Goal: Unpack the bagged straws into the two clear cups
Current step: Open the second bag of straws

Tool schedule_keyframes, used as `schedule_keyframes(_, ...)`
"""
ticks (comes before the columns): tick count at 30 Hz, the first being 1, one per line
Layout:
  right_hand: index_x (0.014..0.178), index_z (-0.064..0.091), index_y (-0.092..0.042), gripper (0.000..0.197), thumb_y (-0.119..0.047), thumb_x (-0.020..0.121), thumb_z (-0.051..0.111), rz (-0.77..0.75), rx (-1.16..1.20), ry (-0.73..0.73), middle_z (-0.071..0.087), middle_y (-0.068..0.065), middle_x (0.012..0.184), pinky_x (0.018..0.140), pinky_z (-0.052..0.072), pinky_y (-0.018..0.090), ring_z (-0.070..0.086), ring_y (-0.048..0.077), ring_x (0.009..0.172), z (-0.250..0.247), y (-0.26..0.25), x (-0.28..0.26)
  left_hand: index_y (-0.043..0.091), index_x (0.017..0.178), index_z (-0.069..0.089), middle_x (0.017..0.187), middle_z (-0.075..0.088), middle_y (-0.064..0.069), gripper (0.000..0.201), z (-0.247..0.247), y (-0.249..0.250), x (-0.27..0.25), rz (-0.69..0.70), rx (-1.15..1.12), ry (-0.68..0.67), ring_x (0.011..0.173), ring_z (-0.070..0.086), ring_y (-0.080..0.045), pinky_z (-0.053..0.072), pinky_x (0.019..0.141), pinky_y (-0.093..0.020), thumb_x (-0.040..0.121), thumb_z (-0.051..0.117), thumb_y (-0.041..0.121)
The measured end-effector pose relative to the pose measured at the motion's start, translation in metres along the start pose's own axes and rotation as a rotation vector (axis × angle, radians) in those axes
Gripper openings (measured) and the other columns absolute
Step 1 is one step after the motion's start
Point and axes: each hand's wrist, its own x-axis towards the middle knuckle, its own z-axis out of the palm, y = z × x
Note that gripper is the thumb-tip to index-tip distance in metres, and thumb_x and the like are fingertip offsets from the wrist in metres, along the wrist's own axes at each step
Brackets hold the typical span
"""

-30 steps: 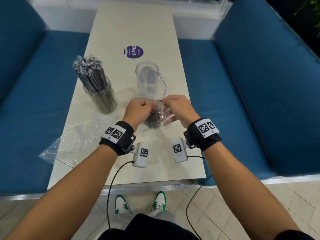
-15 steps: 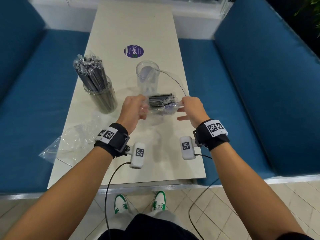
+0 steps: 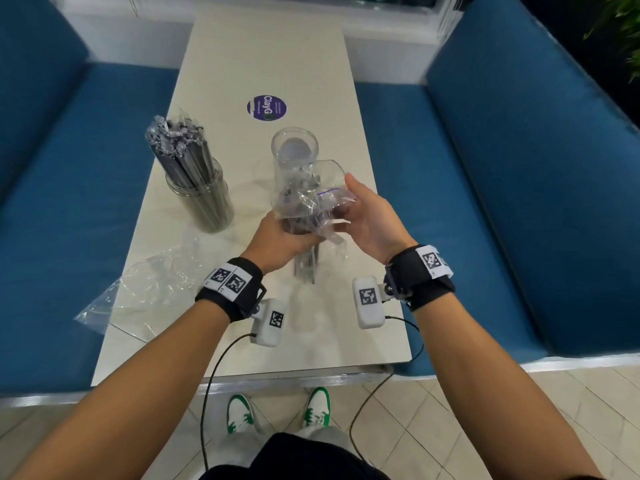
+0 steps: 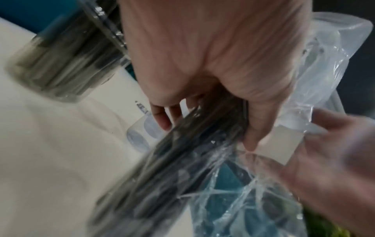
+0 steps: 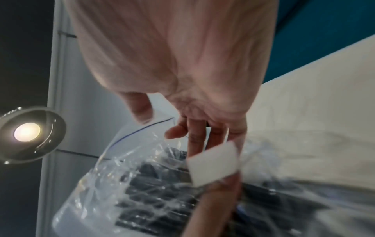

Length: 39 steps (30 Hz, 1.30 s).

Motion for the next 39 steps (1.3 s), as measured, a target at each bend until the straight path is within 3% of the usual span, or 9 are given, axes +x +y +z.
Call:
schedule_keyframes(5, 0.13, 0.06, -0.026, 0.057, -0.057, 0.083, 0.073, -0.244, -0.454, 0.051, 0.067, -0.001, 0.126, 0.09, 0.054, 0.031, 0.063, 0.011, 0.103, 0.006, 0.029, -0.001, 0.005, 0.119, 0.071, 0.09, 0.08, 0.018, 0.029, -0.004, 0.011, 0.002, 0.012, -0.025, 0.037, 0.087, 0.074, 0.006, 0.055, 0.078, -0.013, 0.092, 0.083, 0.006)
schedule_keyframes(8, 0.114, 0.071, -0.016, 0.022, -0.027, 0.095, 0.074, -0.383, -0.352, 0.152, 0.075, 0.006, 0.109, 0.08, 0.062, 0.042, 0.073, 0.024, 0.092, 0.02, 0.038, 0.001, 0.011, 0.13, 0.071, 0.108, 0.082, 0.005, 0.05, -0.002, 0.012, 0.004, 0.025, 0.02, -0.001, 0.102, 0.077, -0.007, 0.061, 0.088, -0.026, 0.083, 0.088, 0.009)
schedule_keyframes(13, 0.093, 0.075, -0.021, 0.018, -0.008, 0.101, 0.066, -0.542, -0.405, 0.346, 0.072, -0.001, 0.093, 0.071, 0.054, 0.02, 0.068, 0.003, 0.081, 0.023, 0.044, -0.001, 0.019, 0.129, 0.07, 0.108, 0.079, 0.005, 0.065, -0.007, 0.006, 0.007, -0.039, 0.047, 0.04, 0.093, 0.074, -0.005, 0.055, 0.081, -0.025, 0.074, 0.093, 0.044)
schedule_keyframes(17, 0.103, 0.081, -0.018, 0.017, -0.008, 0.1, 0.068, -0.432, -0.479, 0.269, 0.074, -0.006, 0.112, 0.082, 0.062, 0.029, 0.073, 0.021, 0.107, 0.024, 0.058, -0.002, 0.027, 0.126, 0.058, 0.119, 0.076, -0.006, 0.071, -0.011, 0.012, 0.01, -0.061, -0.06, 0.079, 0.11, 0.077, -0.024, 0.064, 0.089, -0.039, 0.07, 0.1, 0.016)
schedule_keyframes(19, 0.106, 0.074, -0.042, 0.03, -0.014, 0.097, 0.072, -0.382, -0.521, 0.256, 0.071, -0.011, 0.116, 0.091, 0.062, 0.045, 0.07, 0.023, 0.112, 0.027, 0.06, -0.001, 0.004, 0.134, 0.052, 0.113, 0.076, -0.009, 0.075, -0.011, 0.017, 0.008, -0.059, -0.137, -0.022, 0.105, 0.078, -0.023, 0.065, 0.082, -0.037, 0.069, 0.09, 0.004)
schedule_keyframes(22, 0.105, 0.062, -0.053, 0.024, -0.034, 0.094, 0.071, -0.332, -0.536, 0.222, 0.064, -0.021, 0.114, 0.095, 0.058, 0.056, 0.067, 0.025, 0.113, 0.031, 0.053, 0.001, -0.005, 0.125, 0.049, 0.091, 0.074, -0.001, 0.059, -0.01, 0.023, 0.003, -0.095, -0.3, -0.064, 0.086, 0.075, -0.011, 0.059, 0.071, -0.025, 0.07, 0.07, 0.004)
schedule_keyframes(27, 0.117, 0.066, -0.026, 0.025, -0.04, 0.096, 0.063, -0.252, -0.577, 0.142, 0.074, 0.009, 0.108, 0.092, 0.058, 0.058, 0.072, 0.02, 0.099, 0.044, 0.035, -0.003, 0.016, 0.109, 0.078, 0.095, 0.081, -0.005, 0.018, -0.002, 0.03, -0.003, -0.159, -0.442, 0.151, 0.078, 0.071, -0.022, 0.055, 0.064, -0.034, 0.093, 0.08, 0.021)
schedule_keyframes(34, 0.144, 0.037, -0.025, 0.082, -0.015, 0.082, 0.089, -0.233, -0.558, -0.021, 0.051, -0.003, 0.141, 0.083, 0.05, 0.003, 0.052, -0.029, 0.106, 0.042, 0.045, -0.016, 0.017, 0.112, 0.073, 0.093, 0.077, 0.0, 0.016, 0.0, 0.043, -0.004, -0.192, -0.502, 0.142, 0.084, 0.077, -0.016, 0.064, 0.067, -0.039, 0.103, 0.065, 0.007)
schedule_keyframes(39, 0.136, 0.048, -0.017, 0.071, -0.028, 0.077, 0.086, -0.226, -0.67, 0.123, 0.07, 0.003, 0.119, 0.089, 0.063, 0.047, 0.074, 0.017, 0.1, 0.04, 0.049, -0.011, 0.011, 0.144, 0.057, 0.124, 0.073, -0.008, 0.057, 0.002, 0.035, -0.004, -0.139, -0.393, -0.005, 0.11, 0.073, -0.015, 0.063, 0.086, -0.033, 0.091, 0.077, 0.019)
